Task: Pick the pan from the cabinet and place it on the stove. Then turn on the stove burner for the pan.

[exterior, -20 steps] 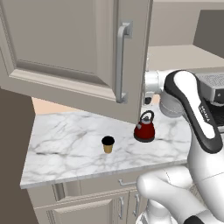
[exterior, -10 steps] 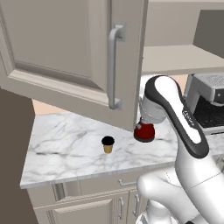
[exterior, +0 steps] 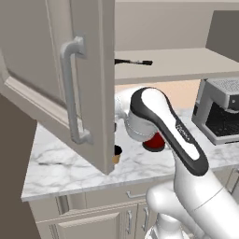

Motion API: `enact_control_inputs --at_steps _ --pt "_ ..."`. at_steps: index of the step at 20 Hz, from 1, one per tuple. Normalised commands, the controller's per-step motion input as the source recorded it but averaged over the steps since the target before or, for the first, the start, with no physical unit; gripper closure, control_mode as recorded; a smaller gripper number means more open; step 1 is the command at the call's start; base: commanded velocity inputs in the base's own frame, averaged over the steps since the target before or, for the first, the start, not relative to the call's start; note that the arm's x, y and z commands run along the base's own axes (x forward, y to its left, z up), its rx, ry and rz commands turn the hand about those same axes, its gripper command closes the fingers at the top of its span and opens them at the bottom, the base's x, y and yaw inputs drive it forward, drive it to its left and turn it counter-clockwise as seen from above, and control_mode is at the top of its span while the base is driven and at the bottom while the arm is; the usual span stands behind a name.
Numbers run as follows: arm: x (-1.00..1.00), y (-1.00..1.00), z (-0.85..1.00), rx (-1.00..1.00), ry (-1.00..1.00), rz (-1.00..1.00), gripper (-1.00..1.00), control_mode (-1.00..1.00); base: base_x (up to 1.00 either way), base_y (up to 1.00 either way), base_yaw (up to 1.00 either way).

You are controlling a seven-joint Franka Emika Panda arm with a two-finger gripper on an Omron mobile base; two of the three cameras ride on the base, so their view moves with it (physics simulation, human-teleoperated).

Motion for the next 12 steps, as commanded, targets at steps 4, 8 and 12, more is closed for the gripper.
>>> enact_control_inputs --at_steps 4,8,12 --pt "-0.34 0.75 -0.15 0.00 0.00 0.10 -1.00 -1.00 0.00 0.00 0.00" --pt "-0.25 0.60 -0.08 0.00 0.04 0.09 -1.00 -1.00 0.00 0.00 0.00" --pt "-0.27 0.35 -0.10 -0.02 0.03 0.06 -1.00 -1.00 0.00 0.00 0.00"
